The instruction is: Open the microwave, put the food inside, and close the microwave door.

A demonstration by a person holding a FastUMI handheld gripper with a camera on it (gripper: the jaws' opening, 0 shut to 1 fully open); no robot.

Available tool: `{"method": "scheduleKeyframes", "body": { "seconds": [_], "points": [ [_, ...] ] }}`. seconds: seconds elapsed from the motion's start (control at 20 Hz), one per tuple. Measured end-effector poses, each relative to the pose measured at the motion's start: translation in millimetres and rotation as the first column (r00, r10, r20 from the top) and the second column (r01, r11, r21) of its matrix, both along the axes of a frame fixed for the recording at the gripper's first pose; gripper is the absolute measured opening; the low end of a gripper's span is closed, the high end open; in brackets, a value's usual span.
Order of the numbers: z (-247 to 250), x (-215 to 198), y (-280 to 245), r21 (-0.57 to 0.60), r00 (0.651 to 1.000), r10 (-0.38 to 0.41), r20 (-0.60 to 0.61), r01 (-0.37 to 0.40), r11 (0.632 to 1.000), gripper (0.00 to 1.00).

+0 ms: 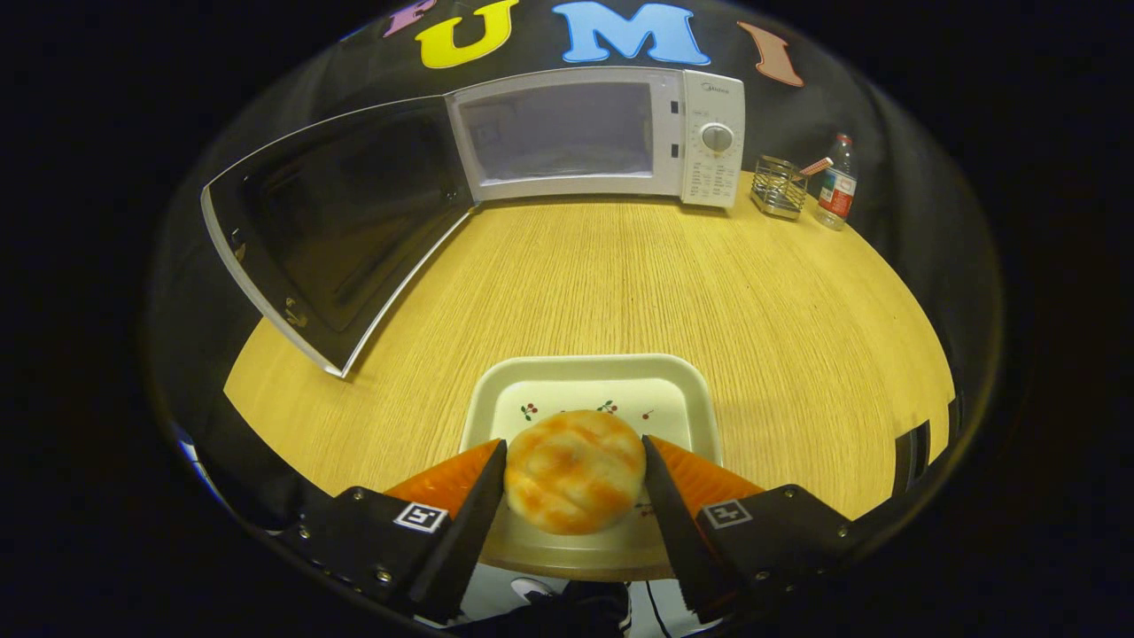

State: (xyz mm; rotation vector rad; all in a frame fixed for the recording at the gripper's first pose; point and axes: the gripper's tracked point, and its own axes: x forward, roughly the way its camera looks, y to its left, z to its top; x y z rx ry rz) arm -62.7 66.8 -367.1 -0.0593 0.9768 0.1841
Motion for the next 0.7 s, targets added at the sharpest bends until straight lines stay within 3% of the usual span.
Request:
{"method": "scheduleKeyframes", "body": {
  "seconds": [0.05, 0.35, 0.7],
  "points": [
    [-1, 0, 0, -0.004, 1.0, 0.009, 0.002, -0.009, 1.0, 0.85],
    [24, 18, 5, 0.048, 0.997, 0.015, 0.073, -0.018, 0.999, 0.85],
    [84, 70, 22, 0.168, 0.974, -0.006, 0.228, -0.034, 0.985, 0.85]
  ]
}}
